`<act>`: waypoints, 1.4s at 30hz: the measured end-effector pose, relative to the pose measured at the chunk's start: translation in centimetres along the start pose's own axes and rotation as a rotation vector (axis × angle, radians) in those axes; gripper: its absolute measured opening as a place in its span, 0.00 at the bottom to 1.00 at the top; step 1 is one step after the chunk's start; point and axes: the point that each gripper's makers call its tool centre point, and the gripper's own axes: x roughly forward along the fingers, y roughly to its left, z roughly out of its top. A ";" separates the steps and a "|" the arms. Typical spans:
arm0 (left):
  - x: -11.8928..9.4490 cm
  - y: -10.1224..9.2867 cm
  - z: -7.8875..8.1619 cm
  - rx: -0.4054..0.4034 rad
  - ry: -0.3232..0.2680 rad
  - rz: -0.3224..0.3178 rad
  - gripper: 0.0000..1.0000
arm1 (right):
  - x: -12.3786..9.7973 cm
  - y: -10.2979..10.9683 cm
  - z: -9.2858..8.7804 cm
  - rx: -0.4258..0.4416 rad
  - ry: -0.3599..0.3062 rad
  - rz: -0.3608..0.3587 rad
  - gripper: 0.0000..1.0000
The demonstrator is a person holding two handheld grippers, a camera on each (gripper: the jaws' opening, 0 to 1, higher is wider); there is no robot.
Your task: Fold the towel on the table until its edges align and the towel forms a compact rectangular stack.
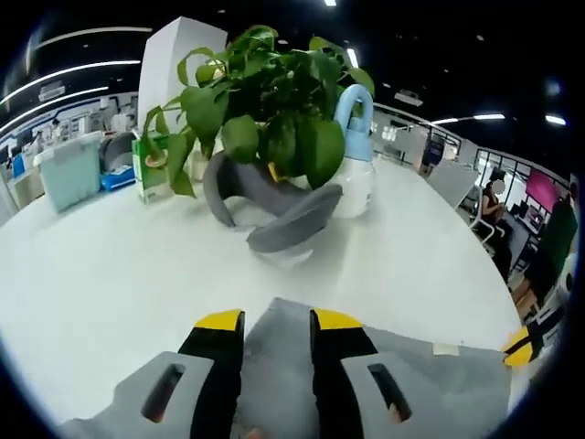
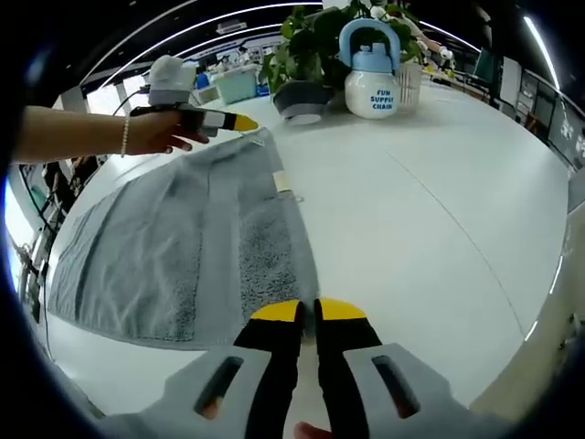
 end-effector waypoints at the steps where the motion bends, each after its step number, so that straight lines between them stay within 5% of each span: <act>1: 0.2 0.0 -0.2 0.000 0.003 -0.002 0.27 | 0.0 0.0 0.0 0.000 0.001 0.000 0.03; 12: 0.7 0.2 -1.3 -0.003 0.038 0.011 0.19 | 0.2 0.1 0.0 0.001 0.009 -0.005 0.01; 28: 0.4 0.0 -1.2 0.113 0.048 0.003 0.03 | 0.1 0.5 0.2 -0.023 0.051 -0.005 0.00; 36: -1.0 -0.1 0.9 0.111 0.016 0.004 0.03 | -0.7 0.8 1.6 0.042 -0.013 0.028 0.00; 42: -2.6 -0.3 2.4 0.107 0.000 0.006 0.03 | -1.6 1.8 3.1 -0.017 -0.032 0.042 0.00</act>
